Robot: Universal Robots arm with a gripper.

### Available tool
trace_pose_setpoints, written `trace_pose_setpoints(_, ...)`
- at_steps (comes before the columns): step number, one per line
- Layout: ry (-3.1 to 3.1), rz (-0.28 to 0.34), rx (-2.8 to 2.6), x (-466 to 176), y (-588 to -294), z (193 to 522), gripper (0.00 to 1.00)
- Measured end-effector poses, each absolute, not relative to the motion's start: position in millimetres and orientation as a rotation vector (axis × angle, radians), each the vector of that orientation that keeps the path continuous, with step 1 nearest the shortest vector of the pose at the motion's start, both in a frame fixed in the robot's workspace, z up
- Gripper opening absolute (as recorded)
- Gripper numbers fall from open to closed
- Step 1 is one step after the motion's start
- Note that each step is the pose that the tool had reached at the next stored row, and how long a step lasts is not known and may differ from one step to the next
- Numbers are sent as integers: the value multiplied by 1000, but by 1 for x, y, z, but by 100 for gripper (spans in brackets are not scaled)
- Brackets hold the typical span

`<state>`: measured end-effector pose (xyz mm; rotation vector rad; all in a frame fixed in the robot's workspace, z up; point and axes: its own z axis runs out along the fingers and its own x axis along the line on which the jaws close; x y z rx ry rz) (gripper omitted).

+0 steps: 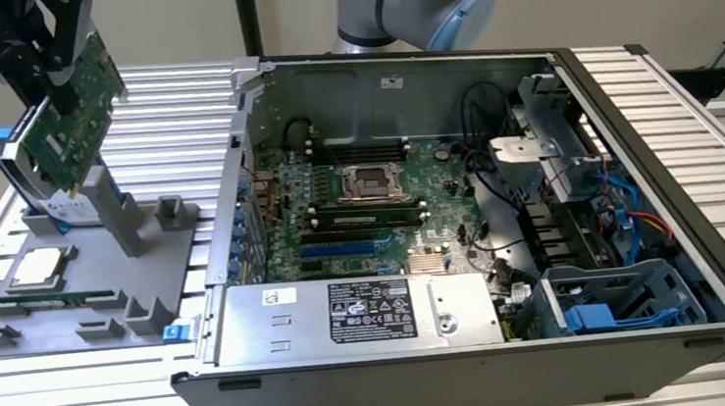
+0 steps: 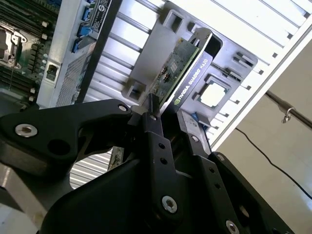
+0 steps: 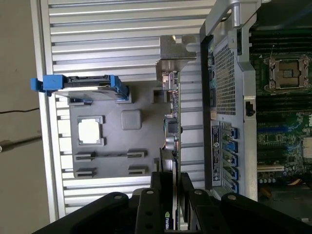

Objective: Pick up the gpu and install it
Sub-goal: 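Pick up the gpu and move the gpu toward the slot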

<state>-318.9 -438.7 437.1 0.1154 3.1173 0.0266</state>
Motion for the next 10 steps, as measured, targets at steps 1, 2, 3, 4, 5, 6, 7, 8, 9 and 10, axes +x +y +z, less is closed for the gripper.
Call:
trace_pose_setpoints(1,3117,27,115,-319,-439,437,0)
trace_pose_setpoints(2,3117,27,115,-319,-439,437,0)
trace_pose_setpoints(3,3117,26,115,-319,-439,437,0)
trace_pose_setpoints(4,3117,26,115,-318,-439,437,0)
trace_pose_setpoints(5,3117,26,115,-317,-439,437,0)
trace_pose_setpoints(6,3117,27,115,-317,-439,437,0)
trace_pose_setpoints(7,3117,26,115,-316,-439,437,0)
trace_pose_setpoints(8,3117,27,115,-315,-439,437,0)
trace_pose_setpoints(9,3117,27,115,-314,-439,437,0)
trace_pose_setpoints(10,3117,27,115,-313,-439,437,0)
